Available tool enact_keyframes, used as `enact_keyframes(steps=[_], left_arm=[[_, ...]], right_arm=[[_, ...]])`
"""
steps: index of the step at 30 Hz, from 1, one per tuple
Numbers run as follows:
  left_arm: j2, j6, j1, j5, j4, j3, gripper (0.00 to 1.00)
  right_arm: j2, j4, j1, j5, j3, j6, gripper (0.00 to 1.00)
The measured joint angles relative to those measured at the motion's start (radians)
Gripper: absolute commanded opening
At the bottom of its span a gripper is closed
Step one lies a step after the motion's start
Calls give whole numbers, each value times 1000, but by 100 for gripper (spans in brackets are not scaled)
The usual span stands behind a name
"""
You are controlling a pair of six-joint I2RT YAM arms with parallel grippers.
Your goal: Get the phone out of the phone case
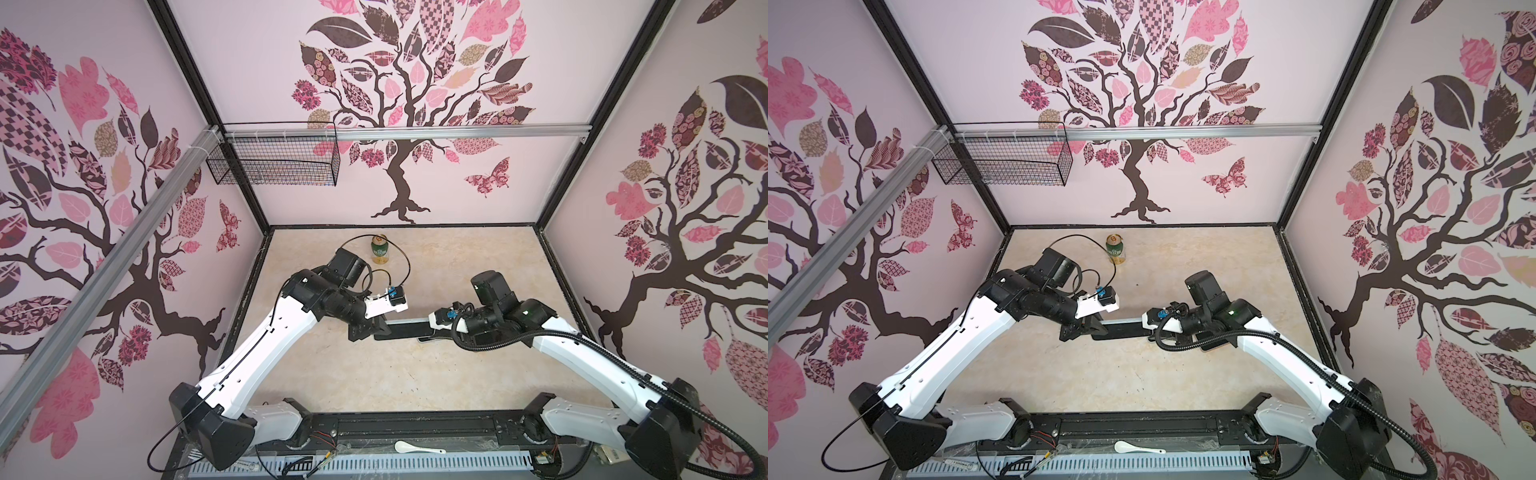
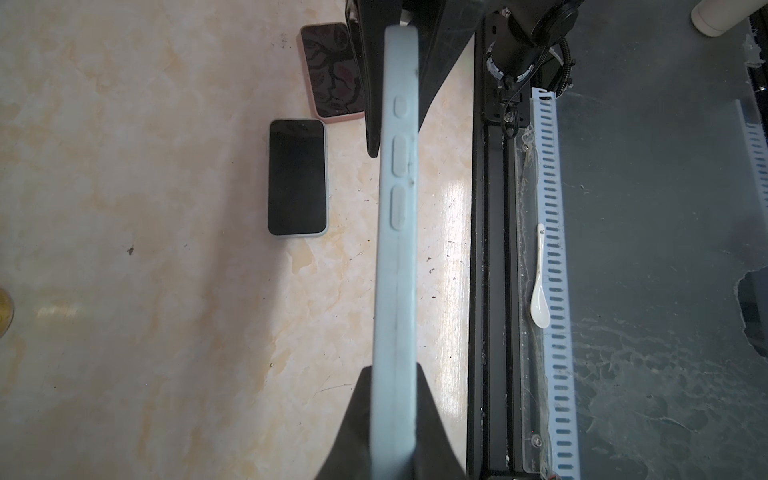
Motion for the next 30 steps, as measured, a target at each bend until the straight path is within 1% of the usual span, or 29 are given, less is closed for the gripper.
enact_keyframes(steps=[7, 11, 17, 21, 26, 30], left_arm=[[4, 19, 0, -2, -16, 13, 0], [29, 37, 1, 2, -49, 45, 0], [117, 74, 3, 18, -150, 138, 0], [162, 90, 3, 41, -174, 158, 0], [185, 106, 5, 62, -206, 185, 0], [201, 127, 17, 101, -246, 198, 0]], right_arm=[[0, 1, 3, -7, 0, 2, 5], [-3, 0, 8, -7, 0, 5, 0], [-35, 31, 24, 8, -41, 26, 0], [-67, 37, 27, 32, -73, 32, 0], [-110, 63, 32, 57, -104, 27, 0], [-140, 85, 38, 68, -121, 20, 0]])
